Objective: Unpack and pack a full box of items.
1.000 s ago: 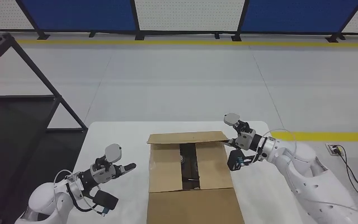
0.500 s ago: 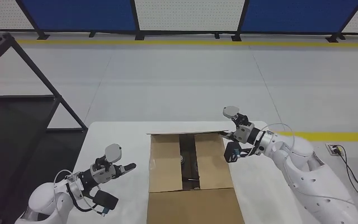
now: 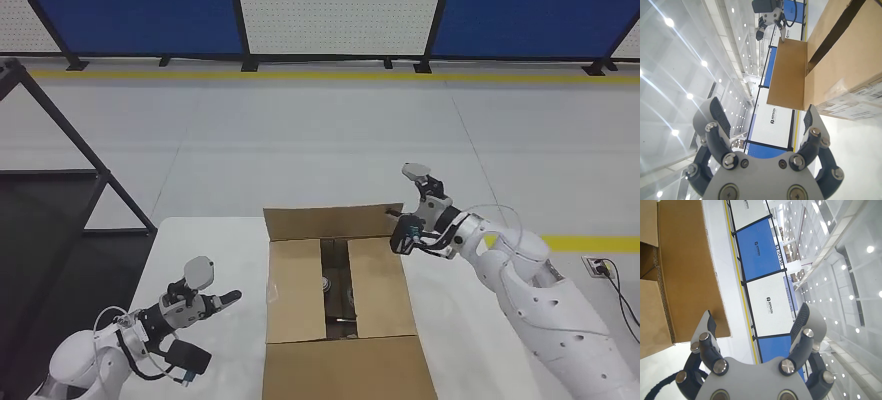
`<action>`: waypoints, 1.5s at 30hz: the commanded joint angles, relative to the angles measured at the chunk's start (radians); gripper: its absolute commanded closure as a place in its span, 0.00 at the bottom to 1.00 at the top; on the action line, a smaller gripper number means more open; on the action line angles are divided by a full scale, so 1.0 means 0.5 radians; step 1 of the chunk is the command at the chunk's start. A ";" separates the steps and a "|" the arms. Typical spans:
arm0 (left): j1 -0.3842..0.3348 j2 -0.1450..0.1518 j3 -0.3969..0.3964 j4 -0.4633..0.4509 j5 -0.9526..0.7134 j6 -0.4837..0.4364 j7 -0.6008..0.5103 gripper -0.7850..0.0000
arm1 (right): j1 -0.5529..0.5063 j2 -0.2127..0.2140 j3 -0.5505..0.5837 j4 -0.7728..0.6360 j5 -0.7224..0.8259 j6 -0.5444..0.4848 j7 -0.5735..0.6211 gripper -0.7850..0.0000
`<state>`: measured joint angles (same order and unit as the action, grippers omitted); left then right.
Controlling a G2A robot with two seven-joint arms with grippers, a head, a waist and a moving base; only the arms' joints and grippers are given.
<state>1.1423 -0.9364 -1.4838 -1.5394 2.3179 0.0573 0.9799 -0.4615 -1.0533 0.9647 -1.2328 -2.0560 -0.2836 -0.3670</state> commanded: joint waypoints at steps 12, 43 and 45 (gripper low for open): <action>0.047 0.005 -0.025 -0.024 -0.008 0.021 -0.039 0.00 | 0.187 -0.128 -0.179 0.291 0.141 0.091 0.325 0.00; 0.047 0.005 -0.025 -0.024 -0.008 0.021 -0.039 0.00 | 0.450 -0.424 -0.503 0.781 0.266 0.081 0.775 0.00; 0.047 0.005 -0.025 -0.024 -0.008 0.021 -0.039 0.00 | 0.465 -0.434 -0.513 0.800 0.263 0.065 0.780 0.00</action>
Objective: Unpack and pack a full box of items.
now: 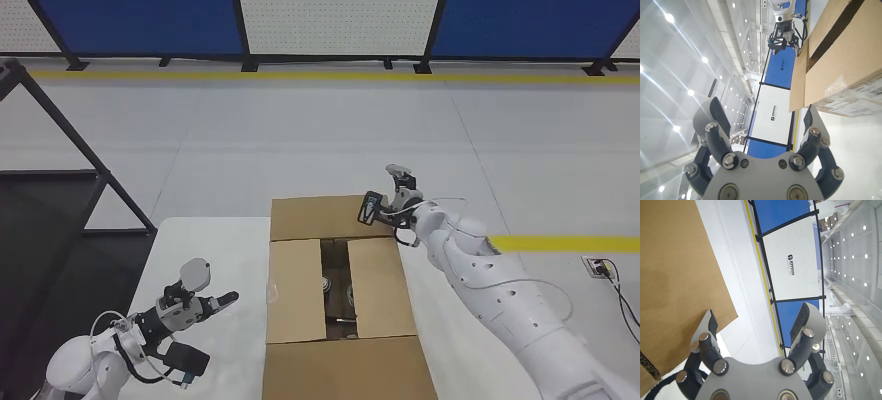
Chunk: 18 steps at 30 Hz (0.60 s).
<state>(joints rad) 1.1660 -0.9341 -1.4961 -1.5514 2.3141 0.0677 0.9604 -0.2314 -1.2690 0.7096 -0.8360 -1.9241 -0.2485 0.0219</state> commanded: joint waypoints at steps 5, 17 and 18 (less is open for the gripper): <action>0.000 0.000 0.000 0.000 0.000 0.000 0.000 0.00 | 0.005 -0.003 -0.003 0.006 -0.001 -0.005 0.002 0.00; 0.000 0.000 0.000 0.000 0.000 0.000 0.000 0.00 | 0.000 -0.042 -0.023 -0.071 -0.010 -0.113 0.164 0.00; 0.000 0.000 0.000 0.000 0.000 0.000 0.000 0.00 | 0.008 -0.052 -0.027 -0.057 0.001 -0.128 0.173 0.00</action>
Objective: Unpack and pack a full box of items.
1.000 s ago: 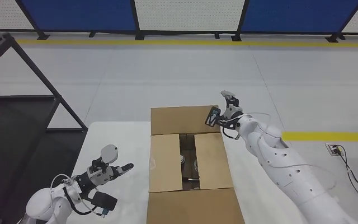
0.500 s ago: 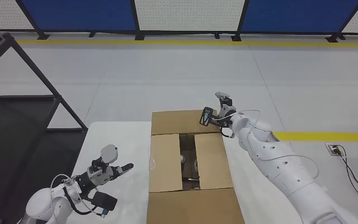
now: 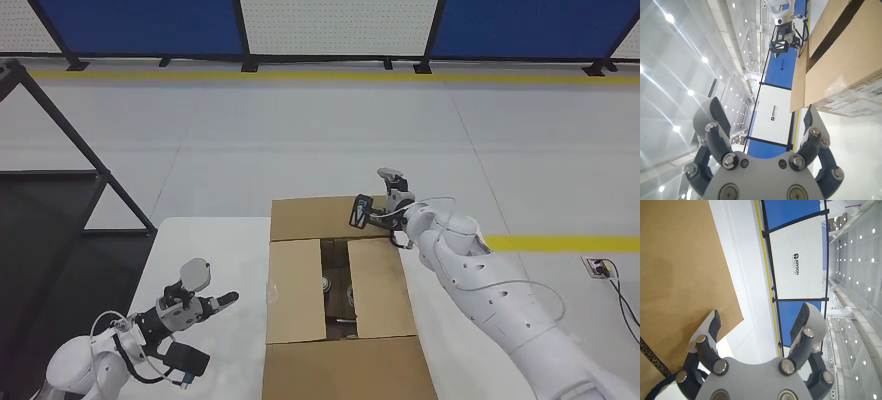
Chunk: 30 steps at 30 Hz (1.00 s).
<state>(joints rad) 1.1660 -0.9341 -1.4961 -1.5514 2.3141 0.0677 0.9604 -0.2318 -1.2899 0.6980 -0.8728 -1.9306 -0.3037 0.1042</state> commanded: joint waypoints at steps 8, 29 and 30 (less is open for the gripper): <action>0.000 0.000 0.000 0.000 0.000 0.000 0.000 0.00 | 0.097 -0.093 -0.045 0.147 0.038 -0.024 0.102 0.00; 0.000 0.000 0.000 0.000 0.000 0.000 0.000 0.00 | 0.258 -0.312 -0.174 0.600 0.061 -0.111 0.088 0.00; 0.000 0.000 0.000 0.000 0.000 0.000 0.000 0.00 | 0.265 -0.318 -0.176 0.620 0.058 -0.116 0.078 0.00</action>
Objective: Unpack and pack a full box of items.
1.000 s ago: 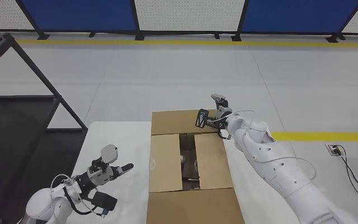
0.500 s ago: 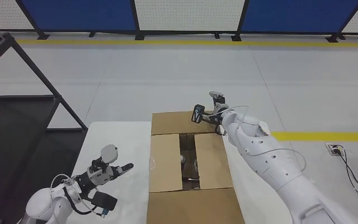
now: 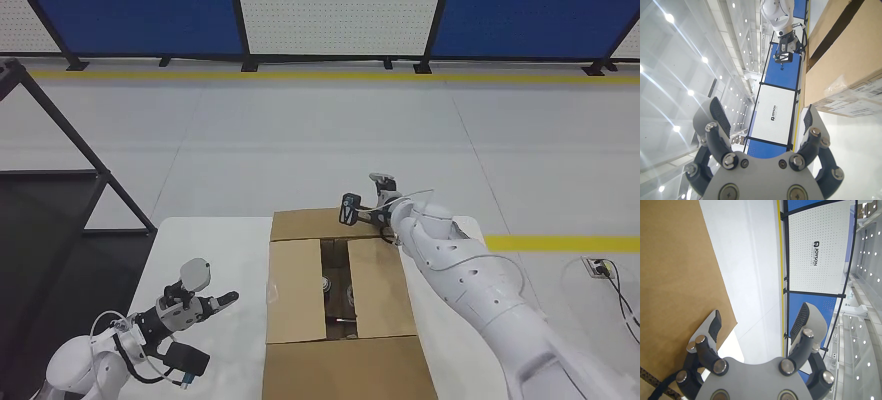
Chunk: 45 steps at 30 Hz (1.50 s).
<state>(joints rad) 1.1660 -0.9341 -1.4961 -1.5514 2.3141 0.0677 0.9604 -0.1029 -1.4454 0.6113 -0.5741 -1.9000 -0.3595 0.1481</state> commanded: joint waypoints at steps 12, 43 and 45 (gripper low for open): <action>0.000 0.000 0.000 0.000 0.000 0.000 0.000 0.00 | 0.068 -0.069 -0.038 0.186 -0.050 -0.122 -0.136 0.00; 0.000 0.000 0.000 0.000 0.000 0.000 0.000 0.00 | 0.055 -0.005 0.037 0.059 -0.307 0.438 -0.743 0.00; 0.000 0.000 0.000 0.000 0.000 0.000 0.000 0.00 | 0.017 0.045 0.073 -0.032 -0.357 0.478 -0.936 0.00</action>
<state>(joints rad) 1.1660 -0.9341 -1.4961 -1.5514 2.3141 0.0677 0.9604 -0.0841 -1.4385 0.6366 -0.5619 -2.0642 -0.1319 -0.2505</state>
